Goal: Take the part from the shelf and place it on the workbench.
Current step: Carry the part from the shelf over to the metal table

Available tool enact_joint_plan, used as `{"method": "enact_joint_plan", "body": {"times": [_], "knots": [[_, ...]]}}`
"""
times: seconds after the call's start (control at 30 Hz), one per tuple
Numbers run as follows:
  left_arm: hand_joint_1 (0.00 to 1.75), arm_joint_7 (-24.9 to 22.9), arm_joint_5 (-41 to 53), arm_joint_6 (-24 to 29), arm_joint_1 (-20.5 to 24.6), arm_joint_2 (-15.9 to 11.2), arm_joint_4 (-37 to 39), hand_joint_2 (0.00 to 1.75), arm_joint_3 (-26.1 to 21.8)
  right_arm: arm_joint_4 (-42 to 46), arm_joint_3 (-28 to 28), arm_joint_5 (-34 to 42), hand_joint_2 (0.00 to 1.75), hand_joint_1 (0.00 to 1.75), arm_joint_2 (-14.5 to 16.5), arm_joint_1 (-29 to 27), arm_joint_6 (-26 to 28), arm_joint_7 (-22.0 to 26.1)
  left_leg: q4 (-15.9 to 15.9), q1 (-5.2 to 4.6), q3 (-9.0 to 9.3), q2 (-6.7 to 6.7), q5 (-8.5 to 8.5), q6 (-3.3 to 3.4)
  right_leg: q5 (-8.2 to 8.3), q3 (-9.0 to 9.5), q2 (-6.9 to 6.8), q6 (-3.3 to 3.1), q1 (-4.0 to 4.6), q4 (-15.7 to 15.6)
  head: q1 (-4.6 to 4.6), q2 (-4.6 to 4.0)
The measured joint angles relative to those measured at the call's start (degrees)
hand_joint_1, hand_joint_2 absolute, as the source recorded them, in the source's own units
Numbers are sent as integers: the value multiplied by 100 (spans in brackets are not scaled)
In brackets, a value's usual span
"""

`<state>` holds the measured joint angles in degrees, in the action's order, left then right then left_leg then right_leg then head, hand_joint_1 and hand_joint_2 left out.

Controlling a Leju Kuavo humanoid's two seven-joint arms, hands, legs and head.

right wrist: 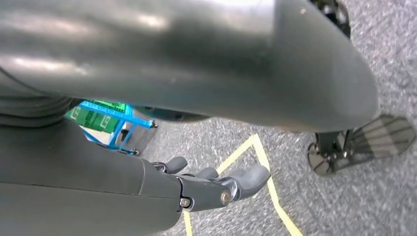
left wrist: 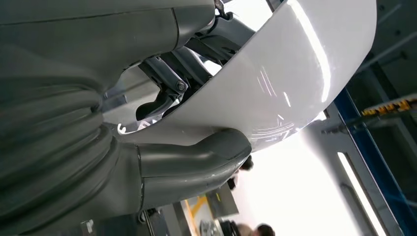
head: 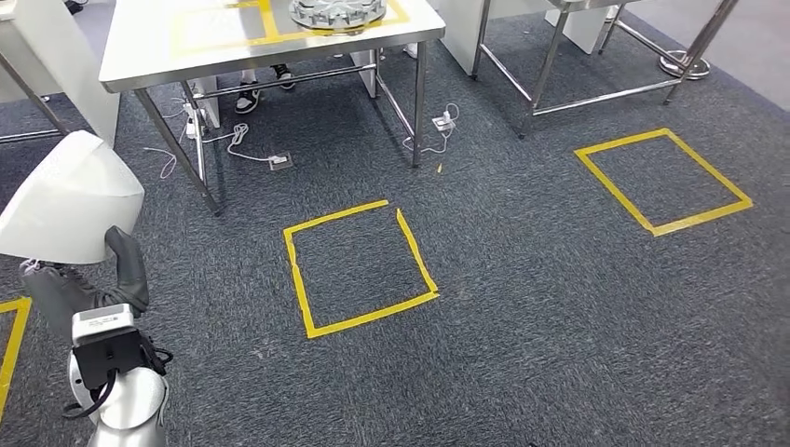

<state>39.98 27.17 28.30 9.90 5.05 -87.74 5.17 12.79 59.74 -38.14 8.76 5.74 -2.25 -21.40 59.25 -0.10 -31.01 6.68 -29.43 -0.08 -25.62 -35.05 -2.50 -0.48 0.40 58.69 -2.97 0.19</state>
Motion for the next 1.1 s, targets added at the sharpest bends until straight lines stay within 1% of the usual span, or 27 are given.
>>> {"method": "enact_joint_plan", "body": {"times": [0.03,0.07,0.13,0.17,0.2,0.23,0.27,0.3,0.37,0.4,0.43,0.5,0.53,0.57,0.63,0.67,0.7,0.73,0.77,0.8,0.83,0.9,0.93,1.0,1.03,1.07,1.1], "knots": [[175,2,-5,-1,19,-2,-1,175,23,0,1,-9,0,0,0,-7,2,-2,45,6,-8,-95,-46,-36,19,12,59,-32,-24,-25,3,0],[175,6,-15,-4,34,-5,-1,175,37,0,1,-17,0,0,-1,-7,4,0,184,13,-60,-242,-146,-70,37,25,117,-63,-53,-51,8,1],[175,7,-38,-12,30,-19,11,175,43,0,2,-27,0,0,-2,9,9,14,825,37,-348,-552,-491,-120,54,31,243,-106,-84,-67,20,1],[175,5,-47,-19,19,-25,24,175,44,0,2,-28,0,0,-3,15,8,21,1209,44,-531,-609,-651,-137,55,27,318,-114,-86,-66,22,0],[175,0,-50,-23,10,-29,37,175,44,0,2,-28,0,0,-2,15,8,25,1492,51,-671,-629,-729,-149,57,25,396,-115,-87,-65,23,0],[175,-1,-51,-28,6,-32,46,175,45,0,2,-28,0,0,-2,9,8,25,1577,57,-723,-635,-690,-157,61,24,476,-110,-90,-63,23,0],[175,-1,-51,-31,7,-34,51,175,45,0,2,-28,0,0,-2,3,8,24,1434,66,-668,-646,-540,-160,66,25,558,-99,-96,-59,23,0],[175,-1,-50,-31,11,-37,52,175,45,0,2,-28,0,0,-2,0,8,24,1099,80,-521,-688,-323,-161,70,26,638,-81,-105,-50,23,0],[175,2,-49,-32,17,-43,54,175,45,0,2,-28,0,0,-2,4,8,27,344,123,-193,-954,-7,-158,75,1,789,-21,-116,-16,25,1],[175,2,-49,-33,16,-44,57,175,46,0,2,-28,0,0,-2,9,8,29,119,136,-94,-1060,52,-147,82,-27,854,20,-115,-3,24,0],[175,2,-49,-35,16,-45,59,175,48,0,2,-28,0,0,-2,8,7,31,28,134,-59,-1126,50,-123,97,-59,917,67,-118,-1,25,0],[175,0,-49,-37,25,-42,62,175,54,0,2,-28,0,0,-3,-12,7,34,10,118,-53,-1020,75,-39,139,-106,1016,153,-138,-19,24,0],[175,0,-49,-37,35,-38,60,175,60,0,2,-28,0,0,-4,-25,7,34,-1,117,-52,-959,92,4,125,-132,948,183,-140,16,18,0],[175,1,-49,-38,41,-33,57,175,64,0,2,-28,0,0,-5,-30,7,33,-16,121,-49,-887,107,44,49,-199,806,208,-132,146,4,0],[175,0,-49,-39,39,-28,52,175,70,0,2,-28,0,0,-7,-20,6,33,-28,111,-47,-732,110,96,-281,-496,443,241,-109,758,-22,1],[175,0,-49,-39,33,-28,51,175,70,0,2,-28,0,0,-7,-12,4,33,-27,100,-50,-646,103,113,-465,-695,349,257,-111,1165,-28,1],[175,-1,-49,-40,28,-29,53,175,71,0,2,-28,0,0,-7,-10,2,32,-26,92,-52,-560,97,121,-579,-851,313,266,-116,1486,-28,1],[175,-1,-49,-42,26,-28,55,175,71,0,2,-28,0,0,-7,-13,1,30,-25,88,-50,-476,91,123,-588,-909,297,269,-118,1618,-30,1],[175,-1,-49,-43,26,-28,56,175,72,0,3,-28,0,0,-7,-17,2,26,-24,86,-44,-398,84,120,-502,-855,279,266,-120,1535,-30,1],[175,-1,-49,-44,27,-28,56,175,73,0,3,-28,0,0,-8,-20,3,23,-23,85,-34,-328,74,110,-337,-675,234,254,-119,1220,-30,1],[175,-1,-49,-44,30,-27,55,175,73,0,4,-29,0,0,-9,-19,5,21,-20,83,-19,-271,60,93,-172,-429,150,231,-114,785,-30,1],[175,0,-52,-44,37,-28,50,175,72,0,3,-35,0,0,-13,-10,5,21,-19,62,-14,-188,21,33,8,-69,16,163,-82,146,-25,0],[175,1,-59,-47,42,-26,49,175,71,0,3,-38,0,0,-13,-9,3,20,-24,52,-8,-161,4,-2,12,-4,-7,126,-64,25,-21,0],[175,2,-93,-58,55,-15,46,175,70,0,3,-34,0,0,-13,-24,1,17,-53,42,47,-113,-12,-65,-2,-3,50,58,-54,7,-13,-1],[175,2,-124,-69,61,-10,43,175,69,0,4,-29,0,0,-13,-32,0,16,-37,46,61,-145,-34,-95,4,6,73,28,-66,-11,-10,0],[175,3,-152,-81,67,-10,39,175,68,0,5,-27,0,0,-14,-36,2,16,50,51,37,-229,-100,-122,14,17,91,-6,-85,-29,-2,0],[175,6,-187,-91,70,-14,36,175,67,0,6,-26,0,0,-14,-32,3,21,271,58,-65,-345,-229,-145,23,29,107,-38,-106,-46,4,1]]}}
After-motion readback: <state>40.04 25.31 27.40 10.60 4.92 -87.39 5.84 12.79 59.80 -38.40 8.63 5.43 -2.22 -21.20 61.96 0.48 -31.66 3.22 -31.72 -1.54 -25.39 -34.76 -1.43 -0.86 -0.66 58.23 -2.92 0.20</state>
